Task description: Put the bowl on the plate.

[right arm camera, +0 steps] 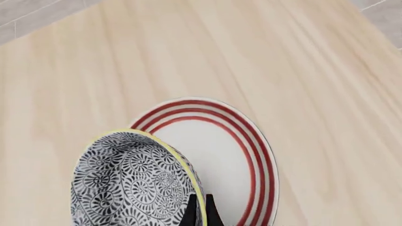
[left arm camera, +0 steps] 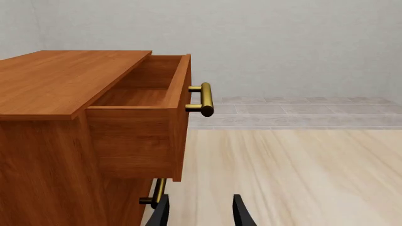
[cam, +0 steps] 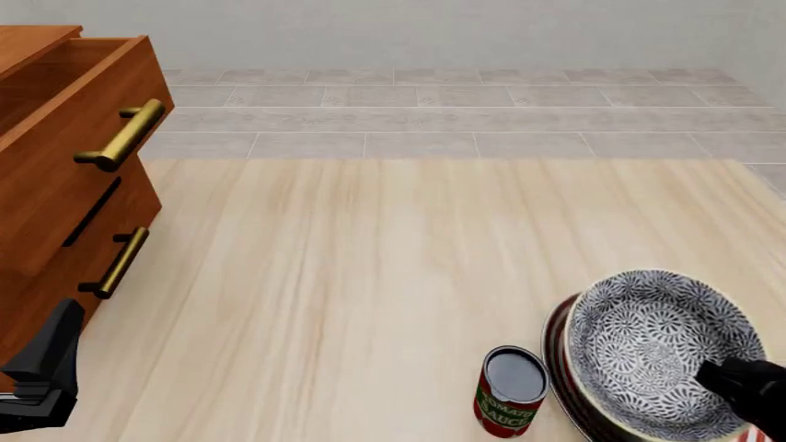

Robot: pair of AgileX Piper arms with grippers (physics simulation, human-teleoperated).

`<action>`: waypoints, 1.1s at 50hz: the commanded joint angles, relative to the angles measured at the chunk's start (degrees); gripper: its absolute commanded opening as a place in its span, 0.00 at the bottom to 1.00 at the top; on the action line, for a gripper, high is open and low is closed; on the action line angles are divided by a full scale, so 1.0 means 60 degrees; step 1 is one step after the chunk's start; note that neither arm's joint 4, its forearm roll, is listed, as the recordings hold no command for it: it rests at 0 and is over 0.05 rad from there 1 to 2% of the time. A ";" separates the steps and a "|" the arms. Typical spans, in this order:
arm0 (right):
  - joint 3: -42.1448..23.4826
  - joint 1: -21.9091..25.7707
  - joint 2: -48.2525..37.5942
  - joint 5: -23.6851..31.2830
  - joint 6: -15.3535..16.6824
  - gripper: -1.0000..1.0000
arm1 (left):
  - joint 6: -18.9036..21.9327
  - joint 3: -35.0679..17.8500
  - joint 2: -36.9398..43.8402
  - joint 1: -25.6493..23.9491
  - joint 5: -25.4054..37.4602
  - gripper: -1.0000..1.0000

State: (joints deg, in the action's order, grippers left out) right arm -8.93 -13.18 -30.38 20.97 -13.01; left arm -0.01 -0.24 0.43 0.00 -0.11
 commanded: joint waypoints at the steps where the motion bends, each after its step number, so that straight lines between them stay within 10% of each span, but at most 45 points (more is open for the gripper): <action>1: 0.0380 -0.0147 -0.0225 -0.0516 -0.0153 0.00 | -0.0001 0.0000 -0.0001 -0.0001 0.0000 1.00; 55: 0.1067 -0.0389 -0.1159 -0.1881 -0.0183 0.00 | 0.0002 0.0000 -0.0001 -0.0001 0.0000 1.00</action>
State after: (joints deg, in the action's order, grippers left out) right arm -3.35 -15.42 -36.50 10.62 -14.54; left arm 0.00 -0.25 0.43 0.00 -0.11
